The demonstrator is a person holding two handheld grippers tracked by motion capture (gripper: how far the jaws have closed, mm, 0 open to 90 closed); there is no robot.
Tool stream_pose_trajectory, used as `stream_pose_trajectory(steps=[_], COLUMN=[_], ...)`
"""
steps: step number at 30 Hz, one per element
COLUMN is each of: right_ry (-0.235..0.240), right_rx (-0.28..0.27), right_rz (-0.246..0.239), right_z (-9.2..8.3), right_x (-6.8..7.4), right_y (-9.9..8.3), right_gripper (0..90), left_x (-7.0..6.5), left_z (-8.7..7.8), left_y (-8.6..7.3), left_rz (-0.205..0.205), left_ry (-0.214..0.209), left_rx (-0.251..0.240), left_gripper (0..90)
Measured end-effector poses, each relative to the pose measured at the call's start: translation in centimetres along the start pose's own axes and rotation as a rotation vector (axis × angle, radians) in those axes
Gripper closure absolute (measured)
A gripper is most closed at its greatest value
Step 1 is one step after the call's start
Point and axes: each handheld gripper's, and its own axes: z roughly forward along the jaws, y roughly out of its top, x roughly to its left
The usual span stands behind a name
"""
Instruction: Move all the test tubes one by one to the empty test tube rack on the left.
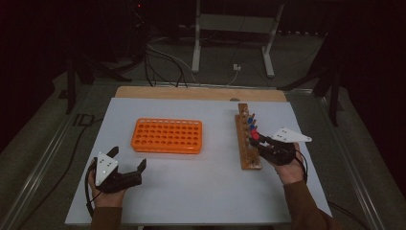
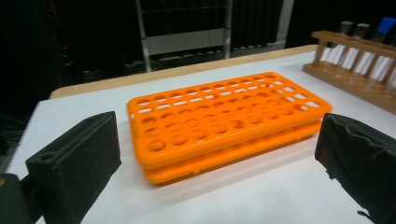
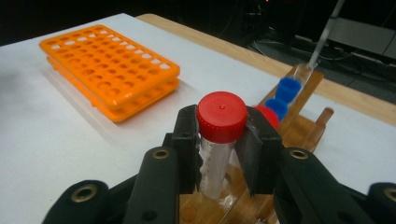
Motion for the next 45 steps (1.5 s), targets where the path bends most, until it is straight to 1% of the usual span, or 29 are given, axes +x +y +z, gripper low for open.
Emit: stream_pose_trajectory(steps=[2,4,6,7,8,9,11,14,15,17,18,21,22,23,25,26,27,28,30,33,34,35,36,40,41,42,43,44,45], right_ry=[0.0,-0.002,0.003,0.003,0.005,0.011,0.022,0.036,0.041,0.058,0.064,0.08,0.087,0.096,0.105,0.113,0.113,0.123,0.135,0.156,0.156,0.167,0.173,0.193,0.196,0.201,0.205,0.208,0.212], right_rx=[-0.003,-0.013,-0.023,-0.023,-0.028,-0.031,-0.039,-0.048,-0.05,-0.049,-0.047,-0.042,-0.042,-0.038,-0.032,-0.03,-0.03,-0.028,-0.025,-0.028,-0.028,-0.027,-0.026,-0.022,-0.018,-0.016,-0.013,-0.013,-0.01], right_rz=[-0.01,-0.013,-0.013,-0.013,-0.016,-0.015,-0.01,-0.007,-0.008,-0.002,-0.001,0.002,-0.001,-0.001,-0.007,-0.005,-0.005,-0.011,-0.015,-0.014,-0.014,-0.016,-0.014,-0.021,-0.023,-0.024,-0.021,-0.025,-0.023], right_z=[-0.4,-0.8,-1.3,-1.3,-1.7,-1.8,-2.1,-2.3,-2.4,-2.3,-2.1,-1.6,-1.4,-1.2,-0.8,-0.6,-0.6,-0.3,0.0,0.5,0.5,0.8,0.9,1.4,1.5,1.6,1.7,1.8,1.9], right_x=[-0.1,-0.2,-0.2,-0.2,-0.2,-0.2,-0.3,-0.2,-0.2,-0.1,0.0,0.3,0.5,0.6,1.0,1.2,1.2,1.6,2.0,2.6,2.6,2.9,3.1,3.7,3.9,4.0,4.1,4.2,4.3], right_y=[0.6,1.3,1.9,1.9,2.5,2.8,3.3,4.1,4.3,4.6,4.8,4.9,5.0,5.0,5.1,5.1,5.1,5.3,5.5,5.6,5.6,5.7,5.8,6.0,6.0,6.0,5.9,5.9,5.9], right_gripper=[70.6,70.7,70.7,70.7,70.8,70.8,70.8,70.8,70.7,70.8,70.7,70.7,70.7,70.7,70.7,70.7,70.7,70.7,70.7,70.7,70.7,70.7,70.7,70.7,70.6,70.7,70.6,70.6,70.6], left_x=[-0.2,-0.7,-1.1,-1.4,-1.9,-1.9,-2.6,-3.6,-4.4,-5.2,-5.2,-6.5,-7.4,-7.4,-8.4,-9.4,-9.4,-9.8,-10.9,-12.2,-12.6,-13.5,-13.5,-14.8,-15.2,-15.2,-15.6,-15.6,-16.0], left_z=[0.1,0.3,0.6,0.8,1.3,1.3,1.8,2.7,3.3,4.0,4.0,5.2,6.0,6.0,6.8,7.7,7.7,8.1,8.9,10.1,10.4,11.0,11.0,12.0,12.3,12.3,12.5,12.5,12.6], left_y=[0.3,0.9,1.6,1.9,2.6,2.6,3.2,4.3,5.1,5.8,5.8,6.6,7.0,7.0,7.3,7.6,7.6,7.7,7.8,7.9,7.9,8.0,8.0,8.1,8.1,8.1,8.1,8.1,8.2], left_rz=[0.008,0.015,0.023,0.021,0.026,0.026,0.029,0.06,0.069,0.067,0.067,0.06,0.073,0.073,0.091,0.1,0.1,0.101,0.112,0.118,0.122,0.126,0.126,0.143,0.152,0.152,0.167,0.167,0.195], left_ry=[-0.003,-0.024,-0.054,-0.074,-0.115,-0.115,-0.145,-0.182,-0.207,-0.222,-0.222,-0.257,-0.281,-0.281,-0.303,-0.328,-0.328,-0.348,-0.369,-0.412,-0.426,-0.443,-0.443,-0.47,-0.494,-0.494,-0.517,-0.517,-0.524], left_rx=[0.005,-0.01,-0.018,-0.022,-0.035,-0.035,-0.052,-0.072,-0.08,-0.073,-0.073,-0.061,-0.054,-0.054,-0.044,-0.038,-0.038,-0.034,-0.022,-0.012,-0.009,-0.004,-0.004,0.016,0.013,0.013,0.016,0.016,0.021], left_gripper=[0.8,0.8,0.8,0.8,0.8,0.8,0.8,0.8,0.8,0.8,0.8,0.8,1.3,1.5,3.2,4.2,5.3,6.8,8.5,14.3,14.3,16.7,18.5,34.9,39.9,42.9,46.5,50.6,53.8])
